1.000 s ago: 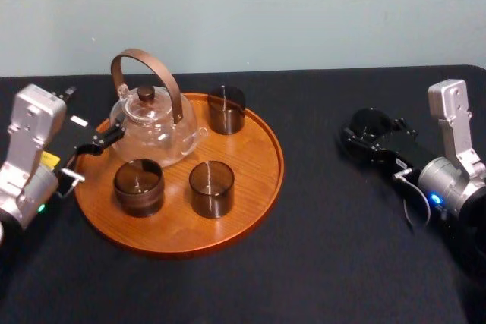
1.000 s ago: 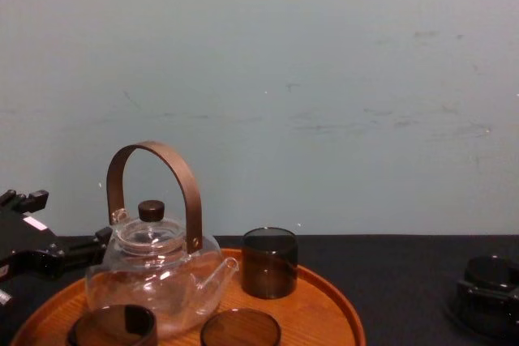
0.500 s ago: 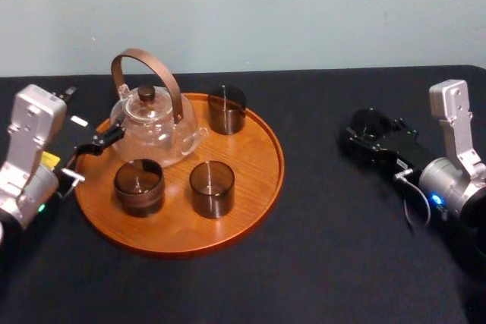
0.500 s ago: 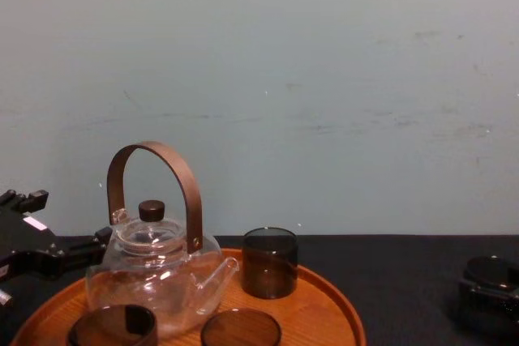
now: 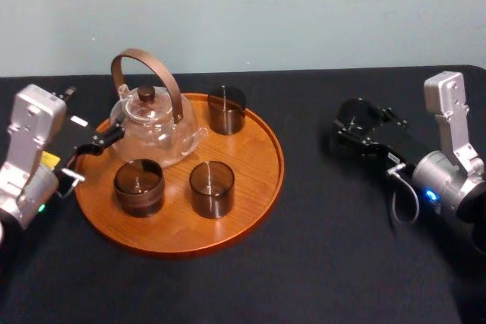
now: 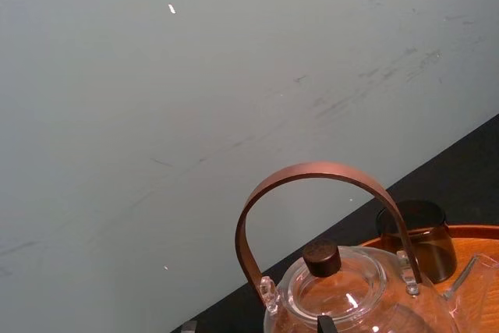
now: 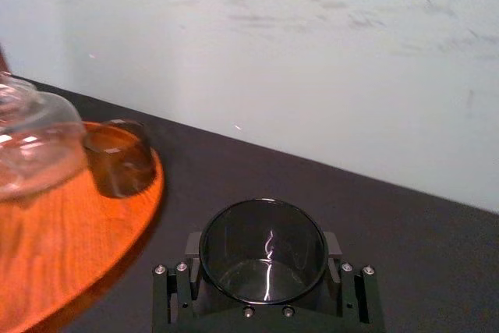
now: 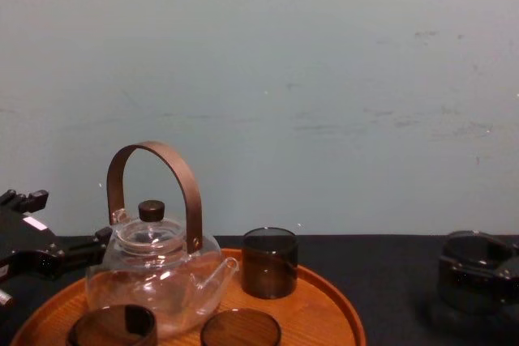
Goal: Pick up the glass from the table and place it on the tray.
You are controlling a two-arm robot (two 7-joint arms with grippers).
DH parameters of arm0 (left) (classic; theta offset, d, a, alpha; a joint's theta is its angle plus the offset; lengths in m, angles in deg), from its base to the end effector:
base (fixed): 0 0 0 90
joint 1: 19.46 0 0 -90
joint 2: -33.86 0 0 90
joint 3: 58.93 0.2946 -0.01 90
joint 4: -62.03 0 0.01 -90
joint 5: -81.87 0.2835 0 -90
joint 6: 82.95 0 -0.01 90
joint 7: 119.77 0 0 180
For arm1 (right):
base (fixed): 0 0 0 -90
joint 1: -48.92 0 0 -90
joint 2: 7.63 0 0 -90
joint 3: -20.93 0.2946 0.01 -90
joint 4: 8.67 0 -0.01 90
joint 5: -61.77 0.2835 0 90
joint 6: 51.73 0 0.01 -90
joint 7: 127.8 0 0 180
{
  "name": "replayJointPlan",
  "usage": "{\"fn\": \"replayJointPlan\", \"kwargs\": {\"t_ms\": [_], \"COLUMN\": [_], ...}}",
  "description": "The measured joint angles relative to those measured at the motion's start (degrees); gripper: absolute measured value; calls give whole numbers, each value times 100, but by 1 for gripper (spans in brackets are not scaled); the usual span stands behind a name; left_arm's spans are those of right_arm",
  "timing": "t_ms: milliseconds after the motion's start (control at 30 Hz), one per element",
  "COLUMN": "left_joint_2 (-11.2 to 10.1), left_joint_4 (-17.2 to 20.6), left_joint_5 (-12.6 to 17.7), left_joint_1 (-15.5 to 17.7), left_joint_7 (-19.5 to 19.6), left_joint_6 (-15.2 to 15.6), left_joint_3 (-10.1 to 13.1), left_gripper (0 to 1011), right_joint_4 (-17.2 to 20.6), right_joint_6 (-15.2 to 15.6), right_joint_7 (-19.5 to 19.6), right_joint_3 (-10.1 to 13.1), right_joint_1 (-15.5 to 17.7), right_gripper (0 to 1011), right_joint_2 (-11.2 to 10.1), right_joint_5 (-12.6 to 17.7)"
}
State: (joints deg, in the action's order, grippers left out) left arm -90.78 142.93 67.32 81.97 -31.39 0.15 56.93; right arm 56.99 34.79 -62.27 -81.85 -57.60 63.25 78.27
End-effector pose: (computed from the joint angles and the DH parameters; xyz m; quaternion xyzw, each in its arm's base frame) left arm 0.3349 0.0920 -0.3012 0.1415 -0.1324 0.5800 0.7913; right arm 0.3753 -0.0819 -0.3273 -0.0747 0.0240 -0.5106 0.8562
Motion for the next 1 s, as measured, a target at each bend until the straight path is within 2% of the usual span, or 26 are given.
{"fn": "replayJointPlan", "kwargs": {"t_ms": [200, 267, 433, 633, 1000], "left_joint_2": [0, 0, 0, 0, 0], "left_joint_4": [0, 0, 0, 0, 0], "left_joint_5": [0, 0, 0, 0, 0], "left_joint_1": [0, 0, 0, 0, 0], "left_joint_7": [0, 0, 0, 0, 0], "left_joint_6": [0, 0, 0, 0, 0], "left_joint_3": [0, 0, 0, 0, 0], "left_gripper": [1001, 1001, 1001, 1001, 1001], "right_joint_4": [265, 360, 395, 197, -170], "right_joint_6": [30, 50, 52, -4, -106], "right_joint_7": [-65, -102, -195, -371, -571], "right_joint_3": [-144, -257, -464, -737, -1105], "right_joint_1": [29, 2, -108, -333, -615], "right_gripper": [904, 905, 904, 905, 905], "right_joint_2": [-3, 15, 76, 206, 388], "right_joint_5": [1, -8, -54, -84, -93]}}
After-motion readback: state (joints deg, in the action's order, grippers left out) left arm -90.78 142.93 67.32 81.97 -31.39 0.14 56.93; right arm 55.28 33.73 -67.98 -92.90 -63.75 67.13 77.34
